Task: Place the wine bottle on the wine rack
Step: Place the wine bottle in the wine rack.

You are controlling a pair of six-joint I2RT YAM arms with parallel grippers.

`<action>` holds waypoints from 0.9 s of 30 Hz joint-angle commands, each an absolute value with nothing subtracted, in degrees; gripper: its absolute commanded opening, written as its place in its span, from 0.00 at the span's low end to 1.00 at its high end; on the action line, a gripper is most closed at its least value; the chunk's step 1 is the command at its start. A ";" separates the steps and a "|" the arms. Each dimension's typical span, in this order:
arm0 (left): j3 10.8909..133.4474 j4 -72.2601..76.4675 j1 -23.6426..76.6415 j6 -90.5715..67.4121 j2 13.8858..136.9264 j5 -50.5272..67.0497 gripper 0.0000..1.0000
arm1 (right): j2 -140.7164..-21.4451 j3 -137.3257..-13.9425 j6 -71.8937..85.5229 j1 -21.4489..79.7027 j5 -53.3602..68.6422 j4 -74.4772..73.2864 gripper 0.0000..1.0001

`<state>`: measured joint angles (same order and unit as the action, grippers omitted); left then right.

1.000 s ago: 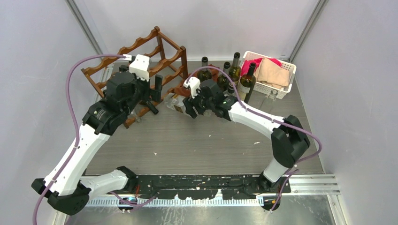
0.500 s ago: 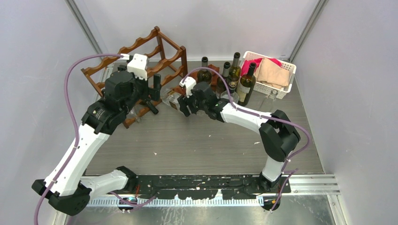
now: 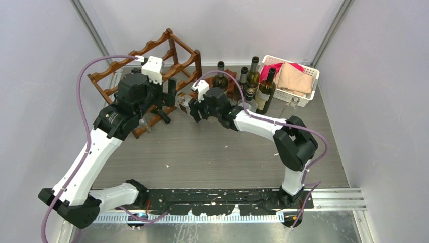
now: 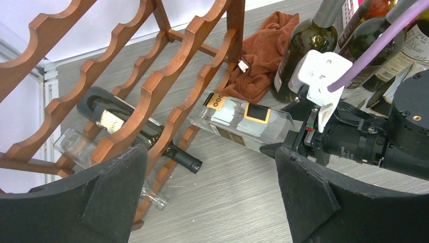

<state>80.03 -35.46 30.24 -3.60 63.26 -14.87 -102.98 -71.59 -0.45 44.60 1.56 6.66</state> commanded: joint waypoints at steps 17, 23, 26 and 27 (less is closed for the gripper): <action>82.62 -35.56 28.04 -2.13 64.46 -13.27 0.95 | -118.44 -83.84 1.50 45.84 -3.49 42.25 0.12; 82.85 -36.63 27.31 -1.73 65.39 -13.30 0.95 | -125.51 -91.24 2.19 44.88 -2.00 43.94 0.34; 83.10 -37.07 26.76 -1.29 65.86 -13.13 0.95 | -129.20 -95.36 2.27 44.31 -2.21 43.96 0.52; 83.14 -37.02 26.60 -1.24 65.96 -12.98 0.95 | -129.95 -96.45 2.28 44.07 -2.28 43.90 0.60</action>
<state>80.47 -37.45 27.42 -2.37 65.80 -13.34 -130.13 -88.09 1.72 45.36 -0.97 29.15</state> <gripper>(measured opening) 0.952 0.732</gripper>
